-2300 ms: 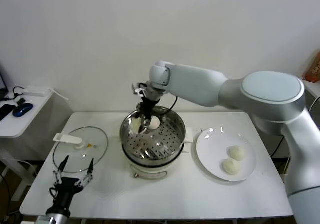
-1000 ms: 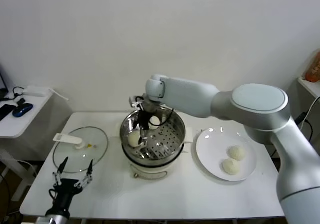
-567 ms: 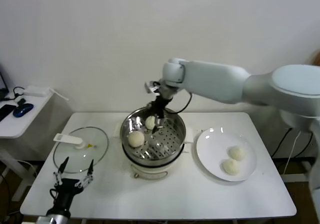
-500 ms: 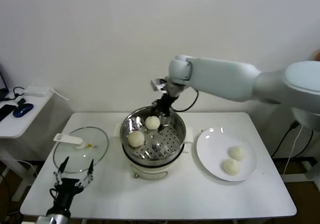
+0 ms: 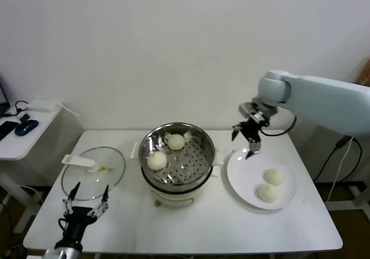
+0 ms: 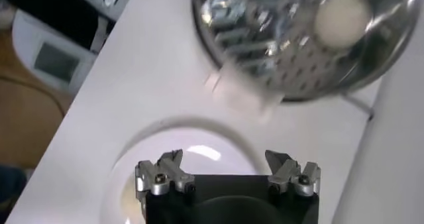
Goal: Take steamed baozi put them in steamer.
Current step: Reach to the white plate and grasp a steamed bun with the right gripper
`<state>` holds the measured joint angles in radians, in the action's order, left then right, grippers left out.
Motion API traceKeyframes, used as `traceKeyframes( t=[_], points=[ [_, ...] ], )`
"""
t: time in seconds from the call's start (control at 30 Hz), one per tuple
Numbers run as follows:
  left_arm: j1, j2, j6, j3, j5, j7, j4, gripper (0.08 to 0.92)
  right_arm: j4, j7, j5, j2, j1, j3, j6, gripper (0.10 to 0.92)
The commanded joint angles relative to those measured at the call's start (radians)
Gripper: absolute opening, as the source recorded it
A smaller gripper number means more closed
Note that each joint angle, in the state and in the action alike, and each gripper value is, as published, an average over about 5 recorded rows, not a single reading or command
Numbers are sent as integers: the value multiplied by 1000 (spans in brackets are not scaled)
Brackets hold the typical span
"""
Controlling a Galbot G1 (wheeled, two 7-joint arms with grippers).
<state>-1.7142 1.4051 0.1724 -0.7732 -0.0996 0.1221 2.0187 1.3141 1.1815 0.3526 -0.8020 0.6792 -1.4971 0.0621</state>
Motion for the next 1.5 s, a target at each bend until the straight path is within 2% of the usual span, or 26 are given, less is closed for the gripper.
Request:
traceKeyframes(
  t=[0.03, 0.37, 0.7, 1.5],
  points=[
    [-5, 1, -2, -1, 4, 0, -1, 823, 37, 17, -197, 193, -173, 58, -32, 823],
    [-10, 1, -2, -4, 5, 0, -4, 823, -48, -8, -225, 210, -361, 186, 1, 823],
    [-10, 4, -2, -2, 9, 0, -9, 823, -111, -38, -223, 140, -458, 244, 26, 823],
    [-8, 6, 1, -3, 7, -1, -18, 823, -177, -51, -242, 61, -504, 284, 26, 823]
  ],
)
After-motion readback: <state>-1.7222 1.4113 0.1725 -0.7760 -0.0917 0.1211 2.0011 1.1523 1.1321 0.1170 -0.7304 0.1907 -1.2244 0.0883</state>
